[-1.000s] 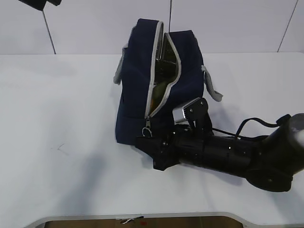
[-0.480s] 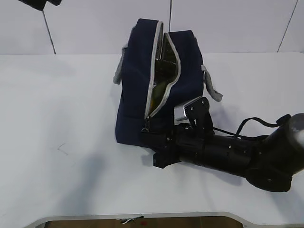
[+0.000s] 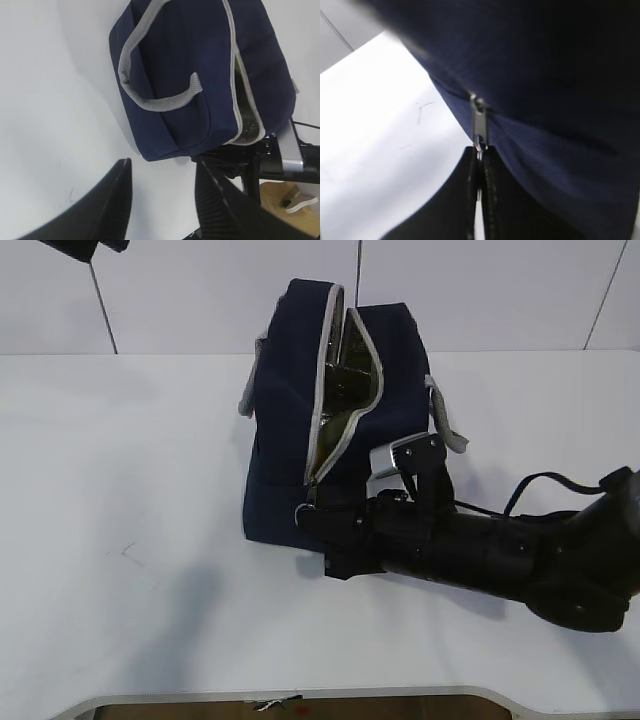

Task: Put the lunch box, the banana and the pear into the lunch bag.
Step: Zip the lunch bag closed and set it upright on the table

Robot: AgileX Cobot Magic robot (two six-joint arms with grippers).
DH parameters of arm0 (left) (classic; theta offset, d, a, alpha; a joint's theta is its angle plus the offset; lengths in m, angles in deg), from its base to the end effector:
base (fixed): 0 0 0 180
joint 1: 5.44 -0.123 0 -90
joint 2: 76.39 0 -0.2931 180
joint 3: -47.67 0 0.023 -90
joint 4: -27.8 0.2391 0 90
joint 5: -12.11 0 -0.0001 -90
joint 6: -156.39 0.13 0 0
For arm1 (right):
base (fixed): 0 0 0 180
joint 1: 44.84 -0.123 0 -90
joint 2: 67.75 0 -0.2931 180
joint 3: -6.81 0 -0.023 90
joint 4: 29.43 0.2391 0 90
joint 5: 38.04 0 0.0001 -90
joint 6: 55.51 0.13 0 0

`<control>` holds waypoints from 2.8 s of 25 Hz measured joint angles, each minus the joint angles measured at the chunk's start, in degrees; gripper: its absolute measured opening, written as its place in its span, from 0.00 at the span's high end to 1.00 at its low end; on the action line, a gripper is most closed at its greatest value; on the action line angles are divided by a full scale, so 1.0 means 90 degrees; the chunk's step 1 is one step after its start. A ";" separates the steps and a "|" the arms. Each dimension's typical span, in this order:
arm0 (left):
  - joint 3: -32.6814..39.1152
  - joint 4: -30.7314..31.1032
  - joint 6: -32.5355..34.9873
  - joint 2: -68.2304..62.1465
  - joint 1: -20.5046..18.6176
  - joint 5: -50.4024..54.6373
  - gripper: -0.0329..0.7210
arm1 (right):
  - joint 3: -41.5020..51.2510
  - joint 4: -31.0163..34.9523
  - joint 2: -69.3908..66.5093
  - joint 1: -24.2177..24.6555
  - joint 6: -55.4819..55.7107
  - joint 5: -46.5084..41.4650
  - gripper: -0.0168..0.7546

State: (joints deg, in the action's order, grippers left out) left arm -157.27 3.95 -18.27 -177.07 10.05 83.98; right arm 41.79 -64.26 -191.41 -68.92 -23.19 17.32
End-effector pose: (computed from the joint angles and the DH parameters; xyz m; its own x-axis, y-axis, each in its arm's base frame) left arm 0.3214 -0.1409 0.3926 -0.8183 0.1851 -0.5442 0.4182 0.8412 -0.3427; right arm 0.3217 0.2106 0.1157 -0.4308 -0.0123 -0.9024 -0.6984 0.6378 0.3247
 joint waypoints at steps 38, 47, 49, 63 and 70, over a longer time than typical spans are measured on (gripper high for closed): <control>0.1281 0.0588 0.0387 0.0010 0.0326 -0.0012 0.54 | -0.2751 -0.7432 0.2823 0.0000 0.7234 -0.3409 0.96; 0.2292 0.0191 0.1385 0.0010 0.0503 -0.1008 0.53 | -0.2890 -0.7776 0.2826 0.0000 0.7869 -0.3334 0.96; 0.2443 -0.0144 0.1742 0.0010 0.0503 -0.1237 0.52 | -0.2890 -0.7789 0.2826 0.0000 0.7964 -0.3358 0.96; 0.2550 -0.0487 0.2546 -0.0238 0.0727 -0.1630 0.43 | -0.3366 -0.7815 0.2826 0.0000 0.8164 -0.3432 0.96; 0.2550 -0.0539 0.2623 -0.0410 0.0945 -0.2326 0.42 | -0.3560 -0.7815 0.2814 0.0000 0.8192 -0.3507 0.96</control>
State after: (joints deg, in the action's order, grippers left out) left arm -134.32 -0.90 5.33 -180.76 18.56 63.04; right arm 9.75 -134.60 -166.09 -68.92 50.54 -14.24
